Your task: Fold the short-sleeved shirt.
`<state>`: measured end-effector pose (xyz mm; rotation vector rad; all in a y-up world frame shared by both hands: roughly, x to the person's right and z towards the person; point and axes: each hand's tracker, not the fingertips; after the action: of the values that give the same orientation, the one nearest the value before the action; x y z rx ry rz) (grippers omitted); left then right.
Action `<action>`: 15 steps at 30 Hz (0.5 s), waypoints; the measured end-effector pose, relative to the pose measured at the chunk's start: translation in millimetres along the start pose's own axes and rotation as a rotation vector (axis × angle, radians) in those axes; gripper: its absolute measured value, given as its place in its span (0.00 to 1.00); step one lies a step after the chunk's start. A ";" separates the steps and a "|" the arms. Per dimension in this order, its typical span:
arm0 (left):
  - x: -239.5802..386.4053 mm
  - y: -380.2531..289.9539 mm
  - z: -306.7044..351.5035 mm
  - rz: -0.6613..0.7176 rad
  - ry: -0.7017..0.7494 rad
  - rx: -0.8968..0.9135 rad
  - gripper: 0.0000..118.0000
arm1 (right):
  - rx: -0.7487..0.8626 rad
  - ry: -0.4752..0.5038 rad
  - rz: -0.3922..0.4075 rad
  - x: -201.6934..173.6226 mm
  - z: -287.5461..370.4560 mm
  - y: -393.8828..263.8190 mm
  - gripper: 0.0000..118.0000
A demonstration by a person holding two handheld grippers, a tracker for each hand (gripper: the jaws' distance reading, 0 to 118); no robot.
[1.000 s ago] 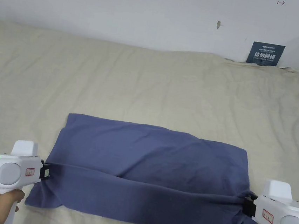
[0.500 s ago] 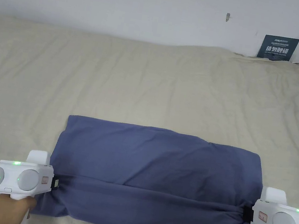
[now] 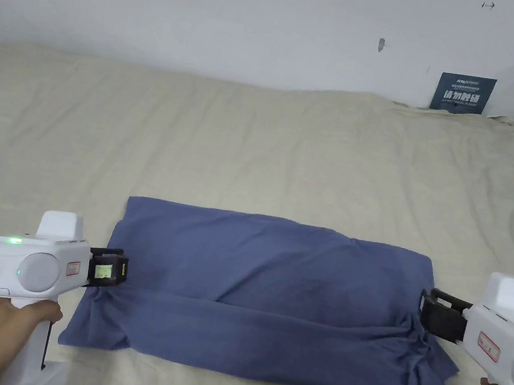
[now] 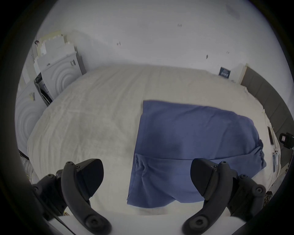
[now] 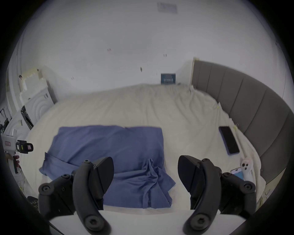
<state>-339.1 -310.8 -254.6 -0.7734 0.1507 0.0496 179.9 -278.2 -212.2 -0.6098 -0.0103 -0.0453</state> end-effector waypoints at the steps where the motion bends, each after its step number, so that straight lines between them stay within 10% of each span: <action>1: -1.0 -0.7 10.1 0.004 -0.002 0.021 0.96 | 0.027 0.003 0.004 -0.9 12.3 1.2 0.75; 8: -2.3 -19.8 64.1 0.014 -0.003 0.113 0.92 | 0.197 -0.040 0.014 -7.2 83.6 -13.5 0.75; 11: -2.5 -35.0 82.6 0.020 0.010 0.227 0.70 | 0.251 -0.075 0.037 -10.8 100.6 -25.6 0.72; 15: -1.4 -54.4 99.3 0.020 -0.007 0.318 0.38 | 0.282 -0.095 0.053 -11.0 109.4 -39.0 0.37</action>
<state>-323.5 -280.3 -146.7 -0.4547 0.1548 0.0456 167.6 -247.1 -100.5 -0.3292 -0.0911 0.0368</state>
